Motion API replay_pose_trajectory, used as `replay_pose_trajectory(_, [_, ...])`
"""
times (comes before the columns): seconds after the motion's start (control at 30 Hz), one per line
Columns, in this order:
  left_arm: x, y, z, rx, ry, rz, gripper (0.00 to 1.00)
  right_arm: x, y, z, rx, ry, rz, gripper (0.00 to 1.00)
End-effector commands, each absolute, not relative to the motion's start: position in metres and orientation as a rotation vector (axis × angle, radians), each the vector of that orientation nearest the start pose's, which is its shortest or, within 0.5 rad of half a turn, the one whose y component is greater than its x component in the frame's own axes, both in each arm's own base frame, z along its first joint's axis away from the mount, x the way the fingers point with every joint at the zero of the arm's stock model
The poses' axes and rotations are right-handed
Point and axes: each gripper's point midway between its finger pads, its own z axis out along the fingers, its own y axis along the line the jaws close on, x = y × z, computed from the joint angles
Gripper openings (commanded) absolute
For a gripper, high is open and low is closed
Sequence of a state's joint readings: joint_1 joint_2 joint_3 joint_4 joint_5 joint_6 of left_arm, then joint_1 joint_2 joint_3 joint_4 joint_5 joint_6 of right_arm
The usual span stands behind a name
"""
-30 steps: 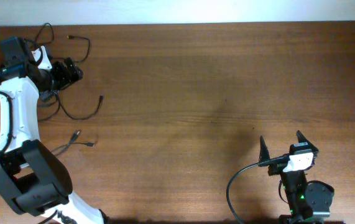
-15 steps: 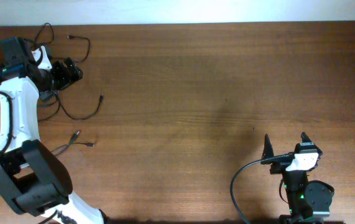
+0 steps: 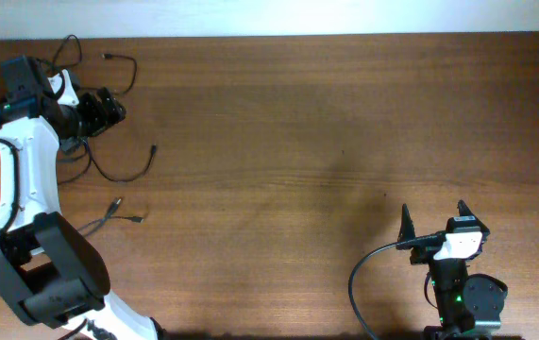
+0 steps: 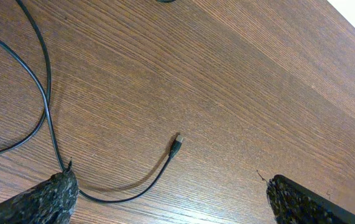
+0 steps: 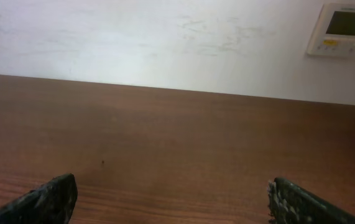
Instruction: Untangle cables
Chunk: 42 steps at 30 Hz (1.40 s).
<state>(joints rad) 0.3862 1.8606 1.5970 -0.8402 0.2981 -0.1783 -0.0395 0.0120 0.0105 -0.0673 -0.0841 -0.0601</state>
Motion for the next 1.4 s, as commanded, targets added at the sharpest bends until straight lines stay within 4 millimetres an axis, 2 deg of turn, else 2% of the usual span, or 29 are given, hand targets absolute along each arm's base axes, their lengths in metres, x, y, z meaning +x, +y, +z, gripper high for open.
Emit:
replay_pose_trajectory(0.0, [0.442, 0.125, 0.154, -0.615, 2.541, -0.318, 0.99, 0.246, 0.006, 0.157, -0.090, 1.639, -0.004, 0.98])
replay_pose_trajectory(0.33, [0.436, 0.123, 0.151, -0.627, 2.565, -0.331, 0.99, 0.246, 0.006, 0.158, -0.090, 1.638, -0.004, 0.98])
replay_pose_trajectory(0.43, [0.436, 0.115, 0.159, -0.613, 2.545, -0.376, 0.99, 0.246, 0.006, 0.158, -0.090, 1.639, -0.004, 0.98])
replay_pose_trajectory(0.5, [0.430, 0.108, 0.175, -0.581, 2.500, -0.395, 0.99, 0.246, 0.006, 0.158, -0.090, 1.638, -0.004, 0.98])
replay_pose_trajectory(0.6, [0.409, 0.100, 0.209, -0.516, 2.376, -0.354, 0.99, 0.246, 0.006, 0.158, -0.090, 1.638, -0.004, 0.98])
replay_pose_trajectory(0.67, [0.386, 0.086, 0.233, -0.449, 2.269, -0.322, 0.99, 0.246, 0.006, 0.158, -0.090, 1.638, -0.004, 0.98])
replay_pose_trajectory(0.7, [0.368, 0.071, 0.245, -0.373, 2.206, -0.300, 0.99, 0.246, 0.006, 0.158, -0.090, 1.638, -0.004, 0.98])
replay_pose_trajectory(0.77, [0.349, 0.052, 0.260, -0.245, 2.124, -0.265, 0.99, 0.246, 0.006, 0.158, -0.090, 1.638, -0.004, 0.98])
replay_pose_trajectory(0.9, [0.307, -0.006, 0.306, 0.104, 1.860, -0.197, 0.99, 0.246, 0.006, 0.158, -0.090, 1.638, -0.004, 0.98])
replay_pose_trajectory(0.93, [0.295, -0.019, 0.318, 0.146, 1.801, -0.200, 0.99, 0.246, 0.006, 0.158, -0.090, 1.638, -0.004, 0.98])
replay_pose_trajectory(1.03, [0.265, -0.031, 0.335, 0.174, 1.738, -0.183, 0.99, 0.246, 0.006, 0.158, -0.090, 1.638, -0.004, 0.98])
replay_pose_trajectory(1.13, [0.246, -0.032, 0.329, 0.171, 1.763, -0.188, 0.99, 0.246, 0.006, 0.158, -0.090, 1.638, -0.004, 0.98])
replay_pose_trajectory(1.33, [0.249, -0.034, 0.278, 0.164, 1.865, -0.219, 0.99, 0.246, 0.006, 0.158, -0.090, 1.638, -0.004, 0.98])
replay_pose_trajectory(1.37, [0.248, -0.037, 0.264, 0.171, 1.889, -0.232, 0.99, 0.246, 0.006, 0.158, -0.090, 1.638, -0.004, 0.98])
